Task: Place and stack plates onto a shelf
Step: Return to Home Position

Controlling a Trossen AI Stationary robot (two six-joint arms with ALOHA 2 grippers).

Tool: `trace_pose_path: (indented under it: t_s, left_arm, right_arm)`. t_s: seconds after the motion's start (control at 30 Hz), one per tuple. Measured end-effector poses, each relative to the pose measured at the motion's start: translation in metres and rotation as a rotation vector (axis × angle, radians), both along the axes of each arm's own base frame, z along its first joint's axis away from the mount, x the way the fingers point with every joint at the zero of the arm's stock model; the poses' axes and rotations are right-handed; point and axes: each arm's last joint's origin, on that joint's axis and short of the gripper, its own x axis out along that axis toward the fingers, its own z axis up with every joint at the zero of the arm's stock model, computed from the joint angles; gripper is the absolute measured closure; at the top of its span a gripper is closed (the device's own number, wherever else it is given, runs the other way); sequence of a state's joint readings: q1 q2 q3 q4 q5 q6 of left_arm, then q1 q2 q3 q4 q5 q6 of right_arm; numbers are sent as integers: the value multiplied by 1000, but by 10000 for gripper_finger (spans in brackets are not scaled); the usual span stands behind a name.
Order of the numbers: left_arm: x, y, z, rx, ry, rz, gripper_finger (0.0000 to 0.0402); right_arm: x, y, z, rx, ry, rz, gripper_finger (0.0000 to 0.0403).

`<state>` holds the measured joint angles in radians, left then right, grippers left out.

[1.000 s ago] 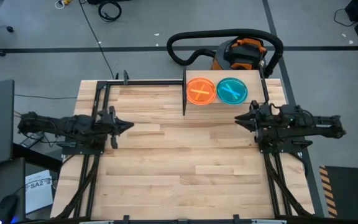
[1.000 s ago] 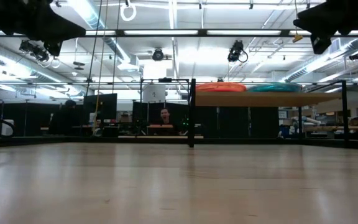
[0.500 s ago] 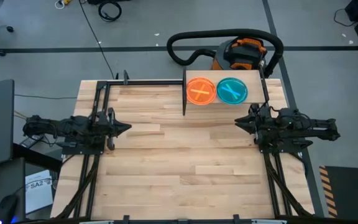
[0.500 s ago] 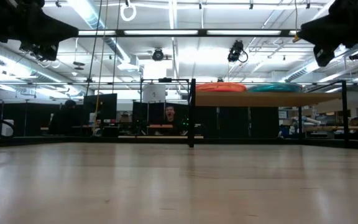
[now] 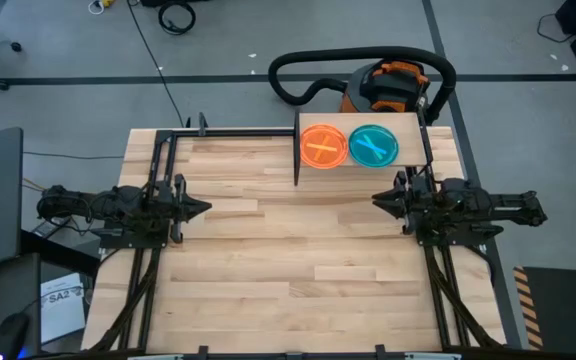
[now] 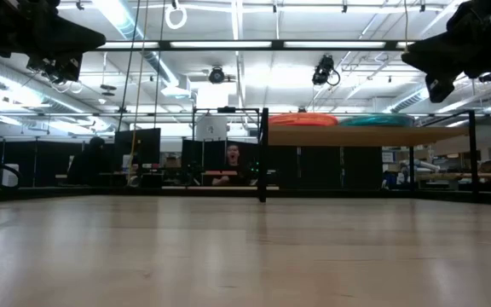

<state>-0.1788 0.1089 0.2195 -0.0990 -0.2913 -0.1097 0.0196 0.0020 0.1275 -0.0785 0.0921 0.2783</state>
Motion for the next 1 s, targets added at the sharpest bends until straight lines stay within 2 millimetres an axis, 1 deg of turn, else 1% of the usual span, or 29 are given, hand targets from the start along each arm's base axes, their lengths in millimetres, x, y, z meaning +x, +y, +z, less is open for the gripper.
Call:
trace_pose_path:
  t_s: [0.2,0.43,0.57,0.63,0.77,0.9,1.0]
  left_arm:
    - [0,0,4,12,-35,0,392]
    - [0,0,7,35,-69,2,392]
    - [1,0,6,52,-89,4,392]
    - [5,-1,-3,68,-134,8,392]
    - [10,-2,-30,102,-211,21,392]
    - [11,-1,-32,99,-183,27,392]
    - [11,-1,-31,135,-185,28,392]
  right_arm:
    - [2,0,-1,-13,-48,-1,316]
    - [8,0,-17,-83,-109,-12,316]
    - [9,0,-20,-94,-89,-25,316]
    - [9,0,-20,-94,-90,-25,316]
    - [9,0,-20,-94,-90,-25,316]
    - [9,0,-20,-94,-90,-25,316]
    - [9,0,-19,-94,-90,-25,316]
